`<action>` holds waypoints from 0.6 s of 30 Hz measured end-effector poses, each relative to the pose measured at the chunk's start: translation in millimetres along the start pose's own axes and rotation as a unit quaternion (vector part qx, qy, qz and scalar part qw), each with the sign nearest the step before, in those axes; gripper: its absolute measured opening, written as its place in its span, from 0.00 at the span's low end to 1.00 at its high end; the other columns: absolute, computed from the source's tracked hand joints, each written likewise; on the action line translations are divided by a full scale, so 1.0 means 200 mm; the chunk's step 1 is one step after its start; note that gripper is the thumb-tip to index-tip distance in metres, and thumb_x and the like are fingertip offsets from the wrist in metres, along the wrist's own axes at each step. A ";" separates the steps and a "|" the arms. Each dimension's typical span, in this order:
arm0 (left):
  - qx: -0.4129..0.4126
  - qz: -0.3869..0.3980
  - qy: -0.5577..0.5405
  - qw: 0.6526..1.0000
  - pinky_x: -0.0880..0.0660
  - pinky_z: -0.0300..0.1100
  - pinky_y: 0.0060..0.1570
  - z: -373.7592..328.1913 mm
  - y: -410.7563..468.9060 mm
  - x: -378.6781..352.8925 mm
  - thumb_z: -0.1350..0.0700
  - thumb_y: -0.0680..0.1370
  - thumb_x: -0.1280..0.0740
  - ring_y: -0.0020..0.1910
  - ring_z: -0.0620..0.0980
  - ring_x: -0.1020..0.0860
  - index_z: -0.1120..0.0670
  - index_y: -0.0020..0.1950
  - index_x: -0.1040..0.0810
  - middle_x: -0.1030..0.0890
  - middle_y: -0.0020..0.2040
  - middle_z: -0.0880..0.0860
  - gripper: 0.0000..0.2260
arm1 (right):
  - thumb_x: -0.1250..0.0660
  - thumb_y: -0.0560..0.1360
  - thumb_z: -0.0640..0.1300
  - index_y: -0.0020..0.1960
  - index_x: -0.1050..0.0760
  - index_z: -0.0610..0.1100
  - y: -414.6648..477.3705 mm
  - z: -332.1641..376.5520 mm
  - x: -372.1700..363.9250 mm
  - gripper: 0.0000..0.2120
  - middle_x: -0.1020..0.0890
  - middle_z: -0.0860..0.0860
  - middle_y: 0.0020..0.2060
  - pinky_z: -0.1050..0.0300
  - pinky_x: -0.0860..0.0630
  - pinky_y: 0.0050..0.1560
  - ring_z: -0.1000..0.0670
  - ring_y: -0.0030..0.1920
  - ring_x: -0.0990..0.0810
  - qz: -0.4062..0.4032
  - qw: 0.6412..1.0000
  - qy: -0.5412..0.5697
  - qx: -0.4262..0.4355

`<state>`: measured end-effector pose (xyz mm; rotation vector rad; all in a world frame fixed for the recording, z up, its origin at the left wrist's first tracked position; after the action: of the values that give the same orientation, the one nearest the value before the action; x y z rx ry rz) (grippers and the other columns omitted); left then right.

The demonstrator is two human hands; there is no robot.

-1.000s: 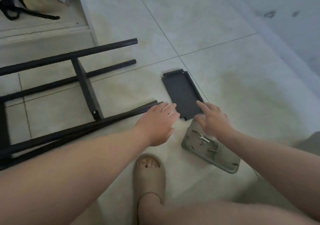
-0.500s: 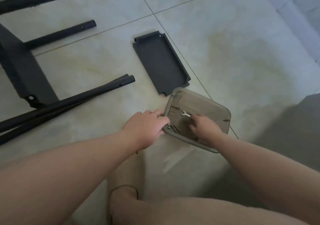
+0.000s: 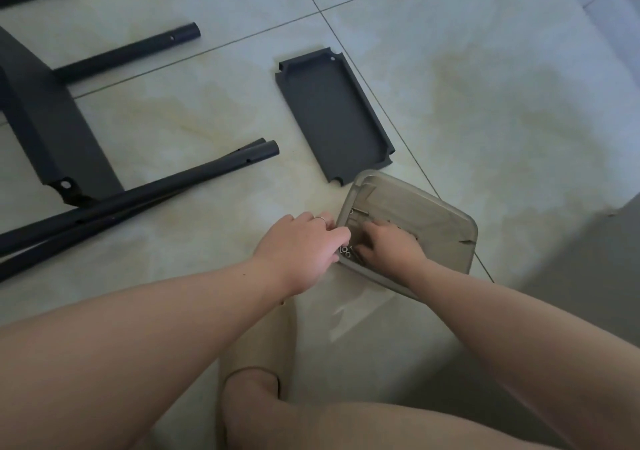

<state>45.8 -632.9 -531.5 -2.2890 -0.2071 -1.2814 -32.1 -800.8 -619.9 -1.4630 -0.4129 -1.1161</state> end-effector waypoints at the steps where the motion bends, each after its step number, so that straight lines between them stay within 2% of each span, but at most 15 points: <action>1: 0.002 0.000 0.001 1.000 0.30 0.50 0.55 0.00 0.00 0.00 0.49 0.84 0.42 0.57 0.55 0.26 0.45 0.65 0.29 0.28 0.63 0.50 0.10 | 0.34 0.77 0.51 0.58 0.25 0.46 0.00 0.01 0.00 0.13 0.21 0.48 0.57 0.52 0.27 0.45 0.42 0.57 0.21 0.013 1.000 0.005 0.002; 4: 0.005 -0.001 0.005 1.000 0.31 0.49 0.53 0.00 0.00 0.00 0.49 0.84 0.42 0.56 0.55 0.26 0.45 0.64 0.30 0.27 0.63 0.50 0.10 | 0.33 0.77 0.50 0.62 0.24 0.48 0.01 0.04 -0.01 0.15 0.20 0.48 0.59 0.50 0.23 0.52 0.43 0.59 0.22 0.052 0.999 -0.010 0.012; 8: 0.012 0.008 0.001 1.000 0.33 0.48 0.51 0.00 0.01 0.00 0.49 0.84 0.42 0.57 0.56 0.27 0.45 0.65 0.30 0.27 0.62 0.50 0.10 | 0.35 0.77 0.46 0.59 0.23 0.44 0.02 0.04 -0.01 0.12 0.19 0.45 0.56 0.51 0.23 0.50 0.42 0.57 0.21 0.056 0.998 -0.009 -0.006; 11: 0.017 0.025 -0.009 0.999 0.33 0.48 0.53 0.00 0.01 0.00 0.49 0.84 0.41 0.59 0.56 0.27 0.45 0.67 0.30 0.27 0.64 0.51 0.12 | 0.37 0.76 0.43 0.55 0.23 0.40 0.00 0.02 -0.01 0.11 0.19 0.42 0.51 0.52 0.25 0.46 0.40 0.54 0.21 0.057 0.998 -0.005 -0.037; 14: 0.025 0.045 -0.015 0.999 0.33 0.48 0.54 -0.01 0.00 0.01 0.50 0.84 0.41 0.61 0.56 0.28 0.44 0.69 0.30 0.27 0.65 0.50 0.13 | 0.36 0.78 0.46 0.58 0.23 0.42 -0.02 0.03 -0.02 0.11 0.19 0.43 0.54 0.51 0.23 0.50 0.41 0.55 0.21 0.077 0.996 -0.007 -0.036; 18: 0.030 0.029 -0.013 0.999 0.34 0.47 0.52 -0.01 -0.01 0.01 0.51 0.84 0.41 0.60 0.55 0.27 0.43 0.69 0.31 0.26 0.65 0.50 0.13 | 0.33 0.77 0.46 0.59 0.26 0.42 0.00 0.03 -0.01 0.13 0.19 0.42 0.57 0.49 0.24 0.52 0.40 0.57 0.21 0.062 0.997 0.006 -0.040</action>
<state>45.4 -632.5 -528.4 -2.2456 -0.1837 -1.2014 -29.3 -794.8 -620.2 -1.5299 -0.2677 -1.0533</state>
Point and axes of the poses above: each hand's wrist, its own y-axis towards the middle knuckle, its own x-axis out of the back of the hand, z = x × y, the point moved 5 cm from there along y, towards the middle knuckle
